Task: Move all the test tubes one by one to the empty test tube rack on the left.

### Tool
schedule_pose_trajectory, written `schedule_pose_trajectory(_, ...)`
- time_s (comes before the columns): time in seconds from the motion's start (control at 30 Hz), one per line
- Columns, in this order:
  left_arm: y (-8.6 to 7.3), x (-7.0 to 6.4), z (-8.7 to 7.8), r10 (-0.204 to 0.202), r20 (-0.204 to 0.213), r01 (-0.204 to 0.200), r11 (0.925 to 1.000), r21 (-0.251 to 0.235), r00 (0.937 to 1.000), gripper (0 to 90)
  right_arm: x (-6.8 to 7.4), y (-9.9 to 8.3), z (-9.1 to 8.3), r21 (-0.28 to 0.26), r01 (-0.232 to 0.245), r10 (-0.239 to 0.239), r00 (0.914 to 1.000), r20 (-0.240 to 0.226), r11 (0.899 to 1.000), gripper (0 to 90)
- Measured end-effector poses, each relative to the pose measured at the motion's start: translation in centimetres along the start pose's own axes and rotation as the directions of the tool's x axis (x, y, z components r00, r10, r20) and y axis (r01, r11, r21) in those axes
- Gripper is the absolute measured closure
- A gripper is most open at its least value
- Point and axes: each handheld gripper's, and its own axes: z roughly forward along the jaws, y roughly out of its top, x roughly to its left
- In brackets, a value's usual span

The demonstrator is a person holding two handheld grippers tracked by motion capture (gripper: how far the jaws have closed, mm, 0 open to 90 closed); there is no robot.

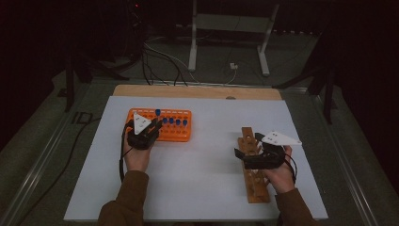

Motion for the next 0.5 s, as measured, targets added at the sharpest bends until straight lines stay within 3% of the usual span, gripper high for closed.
schedule_pose_trajectory(0.5,-0.41,0.36,1.01,-0.021,-0.007,0.021,0.9995,0.024,0.9998,77.0,-0.27,-0.12,-0.12,-0.002,-0.005,0.005,1.0,0.002,1.0,0.3)
